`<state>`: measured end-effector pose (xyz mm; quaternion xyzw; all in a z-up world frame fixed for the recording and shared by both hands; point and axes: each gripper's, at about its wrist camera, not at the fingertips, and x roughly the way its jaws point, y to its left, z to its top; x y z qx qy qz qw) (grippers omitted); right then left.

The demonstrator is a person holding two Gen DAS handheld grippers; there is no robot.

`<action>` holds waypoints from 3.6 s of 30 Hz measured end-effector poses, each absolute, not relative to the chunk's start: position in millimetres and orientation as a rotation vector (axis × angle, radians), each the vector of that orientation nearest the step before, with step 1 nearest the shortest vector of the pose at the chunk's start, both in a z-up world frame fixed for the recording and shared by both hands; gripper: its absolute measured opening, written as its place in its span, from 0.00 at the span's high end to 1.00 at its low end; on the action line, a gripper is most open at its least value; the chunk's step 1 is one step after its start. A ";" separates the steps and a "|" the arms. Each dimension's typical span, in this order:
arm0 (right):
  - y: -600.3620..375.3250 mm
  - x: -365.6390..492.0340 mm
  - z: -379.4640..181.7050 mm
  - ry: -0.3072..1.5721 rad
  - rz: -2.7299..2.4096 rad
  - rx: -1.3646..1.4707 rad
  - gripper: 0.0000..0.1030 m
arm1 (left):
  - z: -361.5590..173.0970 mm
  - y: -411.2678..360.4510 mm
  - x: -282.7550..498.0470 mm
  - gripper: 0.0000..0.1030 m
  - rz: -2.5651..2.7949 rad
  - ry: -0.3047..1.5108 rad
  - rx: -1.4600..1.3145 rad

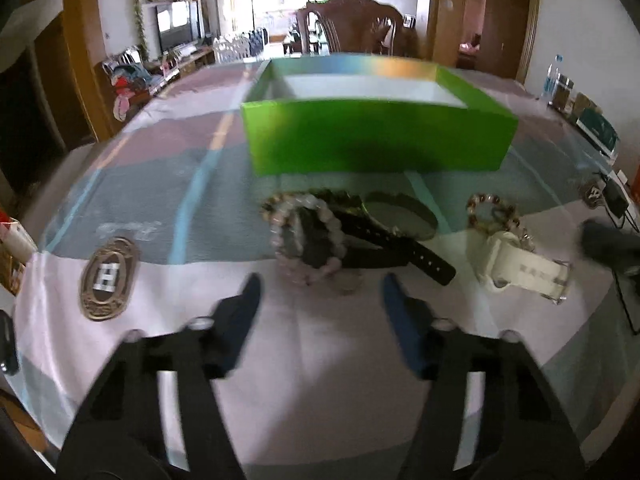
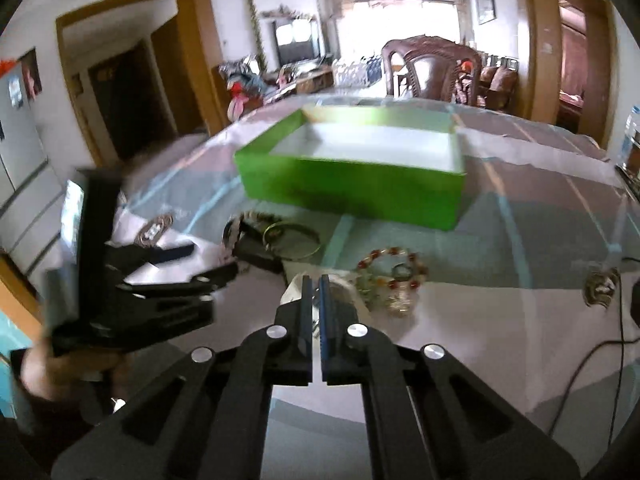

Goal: Organize jewelry
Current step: 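Close the right tool on the white watch and lift it, then grasp the pink bead bracelet with the left tool while the right tool holds the white watch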

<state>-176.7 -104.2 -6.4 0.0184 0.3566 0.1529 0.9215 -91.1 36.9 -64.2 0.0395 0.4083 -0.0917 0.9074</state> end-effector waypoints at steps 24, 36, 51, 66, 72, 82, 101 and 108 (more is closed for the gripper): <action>-116.6 -182.7 -24.2 0.767 0.261 -0.006 0.31 | -49.4 45.3 -99.1 0.39 -0.212 0.764 0.059; -113.4 -156.3 -69.0 0.928 0.257 0.013 0.75 | -70.9 38.6 -72.2 0.78 -0.232 0.858 0.060; -120.6 -175.4 -36.3 0.780 0.324 0.063 0.92 | -44.8 56.1 -88.1 0.95 -0.281 0.761 -0.055; -144.2 -190.9 -10.1 0.665 0.267 0.095 0.92 | -21.6 50.5 -113.6 0.40 -0.252 0.756 0.038; -145.1 -187.2 -20.0 0.693 0.265 0.096 0.92 | -50.7 39.6 -96.8 0.56 -0.264 0.819 0.123; -141.2 -185.8 -23.7 0.715 0.275 0.085 0.92 | -72.6 31.3 -76.9 0.92 -0.264 0.866 0.121; -135.4 -197.7 -8.2 0.650 0.271 0.087 0.92 | 7.6 62.2 -151.3 0.92 -0.338 0.640 -0.070; -136.8 -200.0 -5.9 0.641 0.257 0.091 0.92 | 5.8 58.6 -157.3 0.92 -0.357 0.647 -0.063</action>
